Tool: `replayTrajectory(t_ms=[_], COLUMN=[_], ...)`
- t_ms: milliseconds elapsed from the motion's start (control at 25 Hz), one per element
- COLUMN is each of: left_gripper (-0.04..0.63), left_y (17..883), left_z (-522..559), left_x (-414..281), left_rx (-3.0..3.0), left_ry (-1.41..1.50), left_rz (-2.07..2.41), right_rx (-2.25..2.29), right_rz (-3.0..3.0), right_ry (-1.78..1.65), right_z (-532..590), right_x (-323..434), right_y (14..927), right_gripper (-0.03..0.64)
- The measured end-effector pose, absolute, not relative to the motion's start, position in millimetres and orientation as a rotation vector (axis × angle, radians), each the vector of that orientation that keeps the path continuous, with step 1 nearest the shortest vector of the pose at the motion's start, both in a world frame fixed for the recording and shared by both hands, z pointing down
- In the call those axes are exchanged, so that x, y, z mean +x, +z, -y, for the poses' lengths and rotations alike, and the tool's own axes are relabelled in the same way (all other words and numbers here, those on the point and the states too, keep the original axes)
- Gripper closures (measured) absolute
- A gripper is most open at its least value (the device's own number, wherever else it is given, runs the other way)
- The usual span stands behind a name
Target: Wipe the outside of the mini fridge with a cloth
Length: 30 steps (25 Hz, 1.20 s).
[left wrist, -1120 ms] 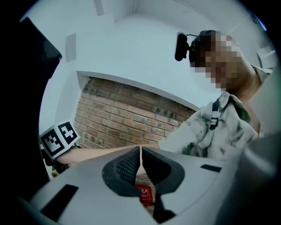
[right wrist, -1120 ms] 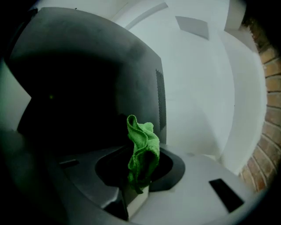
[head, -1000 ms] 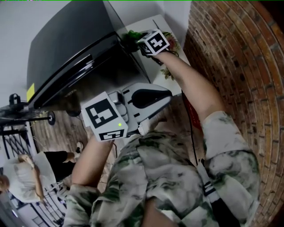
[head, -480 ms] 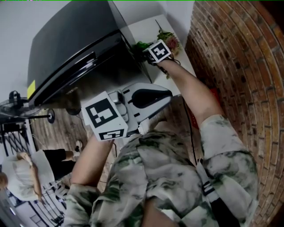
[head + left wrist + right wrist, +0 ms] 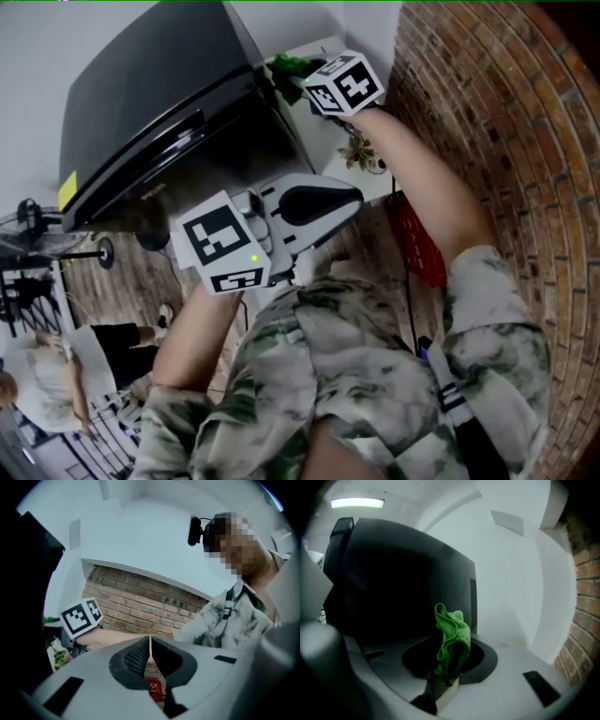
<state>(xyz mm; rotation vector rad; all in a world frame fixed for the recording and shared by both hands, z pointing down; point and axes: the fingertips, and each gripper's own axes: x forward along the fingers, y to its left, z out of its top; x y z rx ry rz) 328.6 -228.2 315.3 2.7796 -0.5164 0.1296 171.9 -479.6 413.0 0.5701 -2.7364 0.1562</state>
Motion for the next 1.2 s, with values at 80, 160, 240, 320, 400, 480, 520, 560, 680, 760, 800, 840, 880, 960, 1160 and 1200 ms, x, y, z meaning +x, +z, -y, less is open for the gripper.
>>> replayTrajectory(t_ms=[80,160,240,320,400,480,520,560,680,760,800,840,880,960,1160,1200], left_gripper=[0.566,0.567,0.566,0.566,0.568,0.566,0.566,0.566,0.566,0.568,0.566,0.567,0.566,0.566,0.566,0.566], left_y=[315,316,317,317,317,317,317,317,319,322,323,324,324,324,327,328], left_z=[228,227,226,226,225,224,223,223,222,222,221,221,221,221,220,221], left_x=[329,330,331,331,331,332,332,331,329,327,326,326,325,324,322,321], left_rx=[2.779,2.778,2.777,2.775,2.775,2.776,2.776,2.775,2.770,2.765,2.762,2.760,2.758,2.756,2.748,2.746], left_ry=[0.128,0.127,0.124,0.122,0.125,0.128,0.129,0.130,0.137,0.140,0.141,0.140,0.139,0.137,0.132,0.131], left_rz=[0.511,0.502,0.496,0.493,0.492,0.492,0.492,0.493,0.496,0.498,0.499,0.500,0.501,0.504,0.515,0.517], right_rx=[0.575,0.577,0.562,0.537,0.536,0.547,0.554,0.559,0.572,0.579,0.581,0.582,0.581,0.571,0.562,0.560], right_rz=[2.775,2.812,2.839,2.846,2.841,2.830,2.819,2.806,2.763,2.737,2.724,2.712,2.702,2.680,2.621,2.612], right_ry=[0.126,0.104,0.086,0.065,0.050,0.070,0.084,0.100,0.153,0.176,0.187,0.199,0.212,0.248,0.286,0.294], right_z=[473,464,454,443,439,441,442,443,446,448,449,449,449,449,446,446], right_x=[177,180,180,175,171,170,170,170,168,167,167,166,166,166,168,168], right_y=[381,354,335,328,331,344,354,365,405,429,441,452,463,485,534,542], right_gripper=[0.523,0.523,0.523,0.523,0.523,0.523,0.523,0.523,0.523,0.523,0.524,0.523,0.525,0.525,0.525,0.525])
